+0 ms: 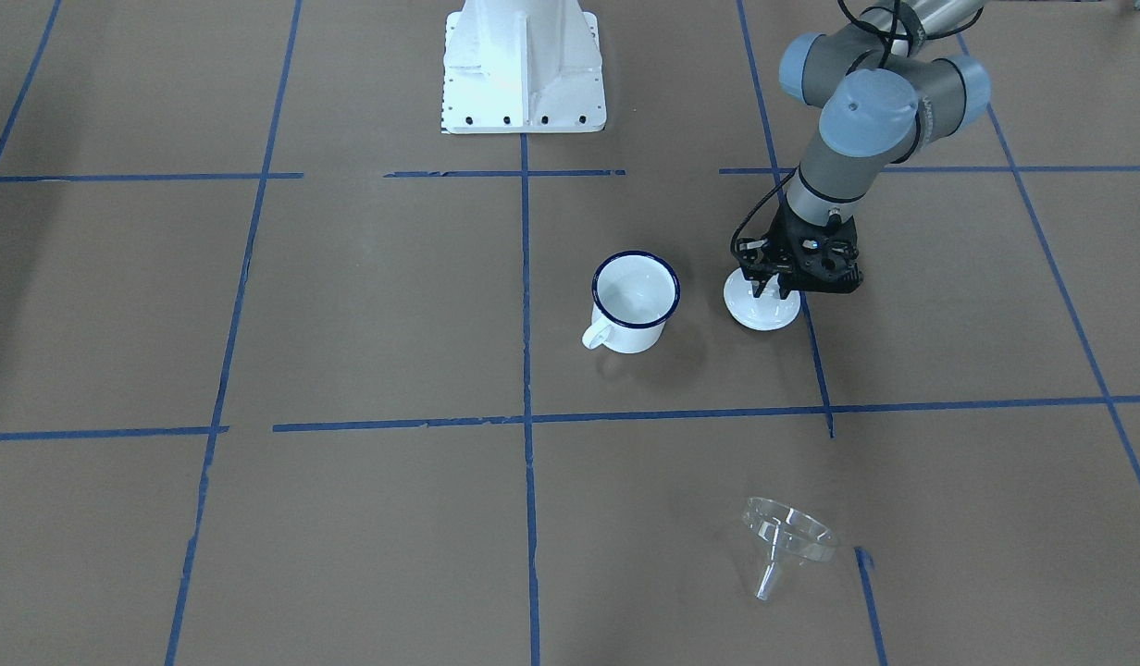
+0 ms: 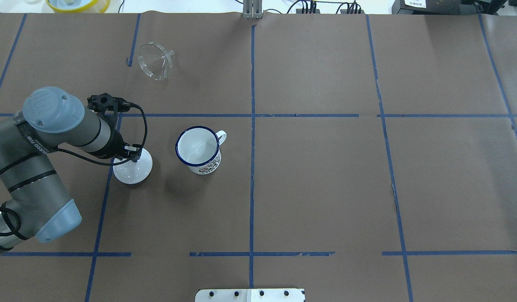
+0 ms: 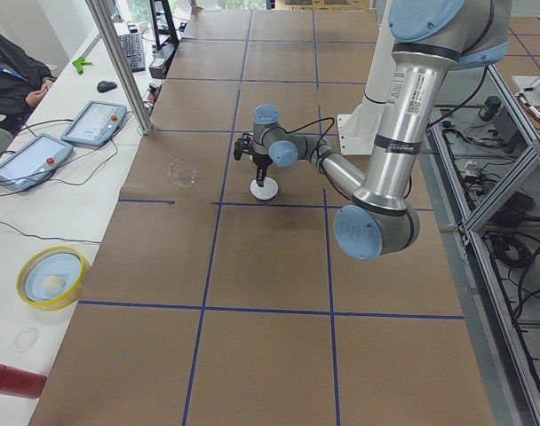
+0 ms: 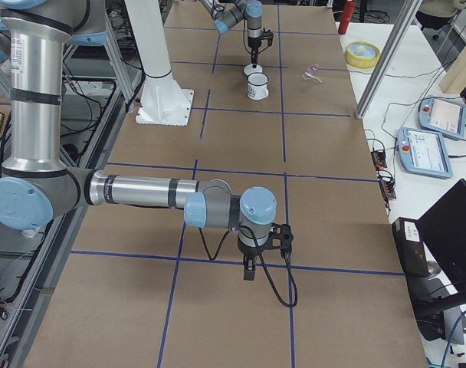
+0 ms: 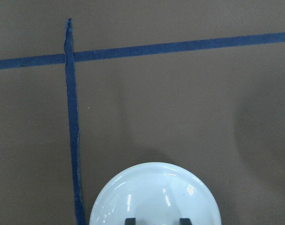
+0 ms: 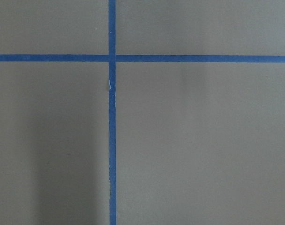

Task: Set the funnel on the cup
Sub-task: 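Carry the lid beside the mug, lower it, open the left gripper, then move the left gripper to the clear glass funnel, then grasp the glass funnel rim with the left gripper, then lift the glass funnel and carry it over the mug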

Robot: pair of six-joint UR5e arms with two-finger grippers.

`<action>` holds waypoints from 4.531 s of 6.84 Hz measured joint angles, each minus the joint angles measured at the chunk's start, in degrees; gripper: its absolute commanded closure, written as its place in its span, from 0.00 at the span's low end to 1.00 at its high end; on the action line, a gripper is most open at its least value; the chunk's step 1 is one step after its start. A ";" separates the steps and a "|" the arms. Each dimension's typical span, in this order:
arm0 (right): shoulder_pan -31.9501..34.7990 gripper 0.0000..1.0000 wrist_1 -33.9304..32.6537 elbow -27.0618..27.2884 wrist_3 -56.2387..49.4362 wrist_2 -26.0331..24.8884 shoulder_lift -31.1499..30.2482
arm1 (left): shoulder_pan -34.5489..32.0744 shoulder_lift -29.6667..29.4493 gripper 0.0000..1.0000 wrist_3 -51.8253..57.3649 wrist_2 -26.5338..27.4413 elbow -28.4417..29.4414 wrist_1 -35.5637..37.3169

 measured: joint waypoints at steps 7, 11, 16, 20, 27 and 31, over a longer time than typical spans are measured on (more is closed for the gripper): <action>0.00 0.00 0.00 0.00 0.00 0.00 0.00 | -8.77 -5.00 0.00 -15.39 1.28 -2.69 -3.84; 0.00 0.00 0.00 0.00 0.00 0.00 0.00 | -10.08 -6.29 0.00 -57.02 13.97 14.48 -40.95; 0.00 0.00 0.00 0.00 0.00 0.00 0.00 | -9.37 -15.99 0.00 -76.87 23.89 37.16 -55.66; 0.00 0.00 0.00 0.00 0.00 0.00 0.00 | -8.95 -20.59 0.69 -79.15 25.52 45.38 -57.76; 0.00 0.00 0.00 0.00 0.00 0.00 0.00 | -10.85 -21.18 1.00 -78.58 24.41 39.83 -59.07; 0.00 0.00 0.00 0.00 0.00 0.00 0.00 | -15.49 -21.24 1.00 -71.33 7.38 11.19 -28.04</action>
